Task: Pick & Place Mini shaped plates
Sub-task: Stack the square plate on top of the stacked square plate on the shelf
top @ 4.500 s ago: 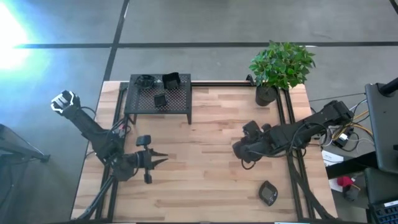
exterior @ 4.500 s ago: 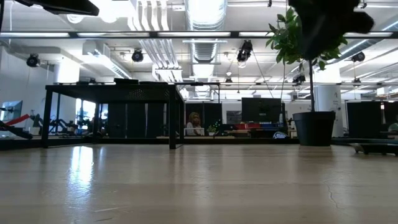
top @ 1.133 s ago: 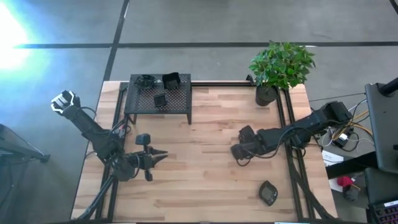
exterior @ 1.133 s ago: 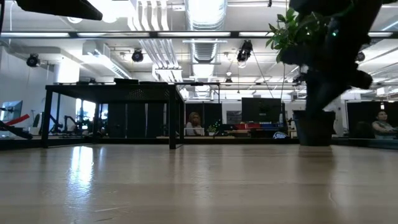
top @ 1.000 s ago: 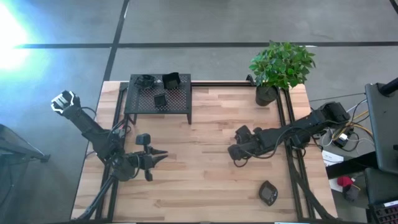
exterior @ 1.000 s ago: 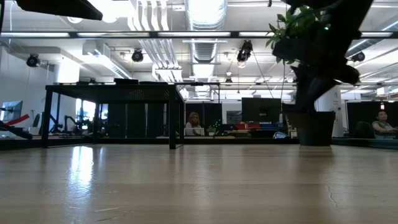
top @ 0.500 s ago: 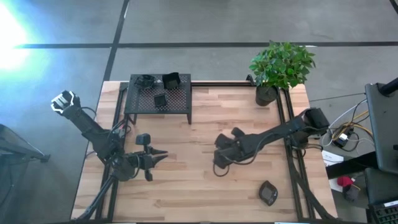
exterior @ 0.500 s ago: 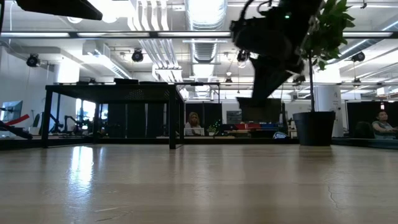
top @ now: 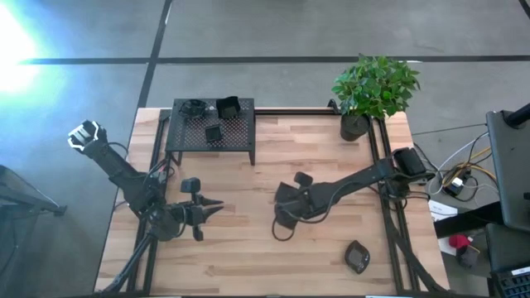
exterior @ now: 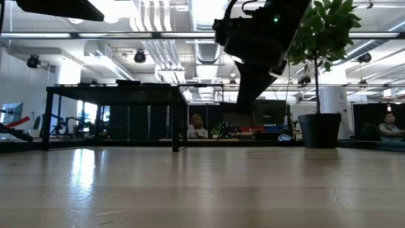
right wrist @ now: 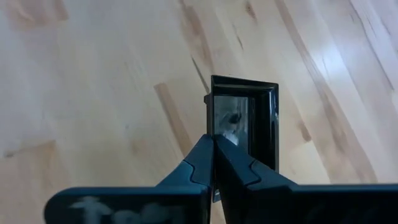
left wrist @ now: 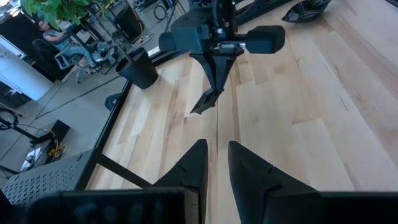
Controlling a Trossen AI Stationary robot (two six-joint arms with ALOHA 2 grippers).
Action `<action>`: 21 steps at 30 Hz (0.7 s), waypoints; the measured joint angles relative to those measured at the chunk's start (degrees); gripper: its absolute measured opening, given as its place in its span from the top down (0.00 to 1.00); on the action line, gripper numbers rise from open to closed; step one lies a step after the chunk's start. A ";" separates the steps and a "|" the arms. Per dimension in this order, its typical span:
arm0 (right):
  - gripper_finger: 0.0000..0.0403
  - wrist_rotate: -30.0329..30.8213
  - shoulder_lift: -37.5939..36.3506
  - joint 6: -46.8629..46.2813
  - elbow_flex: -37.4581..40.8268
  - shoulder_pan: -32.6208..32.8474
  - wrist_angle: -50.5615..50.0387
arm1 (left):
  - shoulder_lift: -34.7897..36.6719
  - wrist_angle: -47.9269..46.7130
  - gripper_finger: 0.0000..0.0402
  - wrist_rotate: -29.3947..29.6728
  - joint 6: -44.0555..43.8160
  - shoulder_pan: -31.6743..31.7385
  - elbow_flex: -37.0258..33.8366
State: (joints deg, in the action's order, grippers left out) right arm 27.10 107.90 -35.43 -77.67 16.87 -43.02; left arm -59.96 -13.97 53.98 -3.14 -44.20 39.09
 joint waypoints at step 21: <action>0.98 -3.11 0.17 30.78 2.06 3.18 7.88 | 0.00 -0.05 0.85 0.11 -0.07 0.26 -0.02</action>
State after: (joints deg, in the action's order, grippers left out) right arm 23.99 108.07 -4.65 -75.61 20.05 -35.14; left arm -59.96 -14.02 54.08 -3.20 -43.94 39.07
